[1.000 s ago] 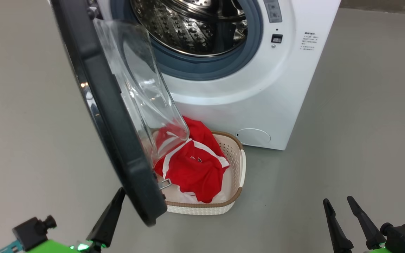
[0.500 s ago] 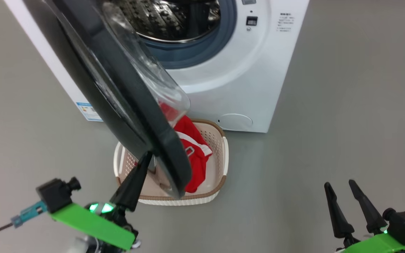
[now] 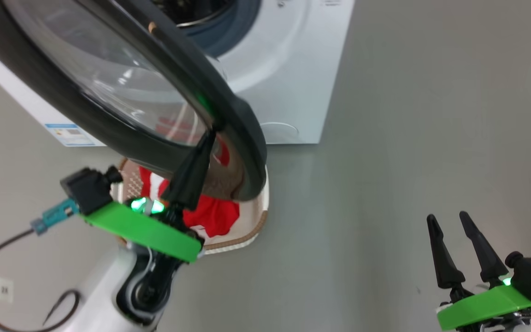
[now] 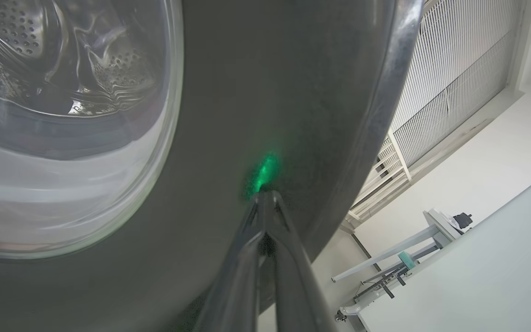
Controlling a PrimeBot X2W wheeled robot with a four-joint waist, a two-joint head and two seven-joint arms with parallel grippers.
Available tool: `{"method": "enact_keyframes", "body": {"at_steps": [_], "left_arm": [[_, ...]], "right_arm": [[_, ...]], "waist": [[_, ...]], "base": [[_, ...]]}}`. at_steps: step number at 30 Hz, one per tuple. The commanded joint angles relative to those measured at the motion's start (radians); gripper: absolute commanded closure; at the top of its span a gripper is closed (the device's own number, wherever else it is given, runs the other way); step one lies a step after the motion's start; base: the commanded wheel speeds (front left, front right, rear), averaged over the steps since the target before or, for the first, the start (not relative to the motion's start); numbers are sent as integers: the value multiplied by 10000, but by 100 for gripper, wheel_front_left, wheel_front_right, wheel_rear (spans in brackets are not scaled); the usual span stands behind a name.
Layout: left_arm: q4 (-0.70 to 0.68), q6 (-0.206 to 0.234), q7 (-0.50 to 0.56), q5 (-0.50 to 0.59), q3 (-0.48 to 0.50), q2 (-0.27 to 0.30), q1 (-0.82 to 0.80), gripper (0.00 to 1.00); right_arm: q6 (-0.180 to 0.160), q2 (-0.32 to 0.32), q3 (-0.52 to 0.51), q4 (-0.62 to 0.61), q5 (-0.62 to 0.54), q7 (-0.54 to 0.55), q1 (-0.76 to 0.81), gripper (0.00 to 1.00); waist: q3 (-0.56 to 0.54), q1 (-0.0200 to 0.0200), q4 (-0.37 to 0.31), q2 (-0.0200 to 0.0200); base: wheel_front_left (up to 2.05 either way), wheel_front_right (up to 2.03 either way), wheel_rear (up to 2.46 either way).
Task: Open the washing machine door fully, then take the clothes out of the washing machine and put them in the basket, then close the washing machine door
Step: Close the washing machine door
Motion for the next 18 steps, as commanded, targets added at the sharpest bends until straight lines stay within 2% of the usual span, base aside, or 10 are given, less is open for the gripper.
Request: {"method": "enact_keyframes", "body": {"at_steps": [1,8,18], "left_arm": [[-109,-69,-47,128,392,124,-507,100],[386,-69,-47,406,632,-91,-1126,100],[791,-69,-47,617,1016,-120,-1365,100]], "right_arm": [[63,-57,177,-254,90,-65,-324,0],[63,69,152,-222,130,-65,-546,0],[63,151,168,-161,126,-65,-604,0]], "waist": [[339,0,-354,0],[610,0,-783,0],[564,0,-1030,0]], "base": [[0,0,0],[0,0,0],[0,0,0]]}}
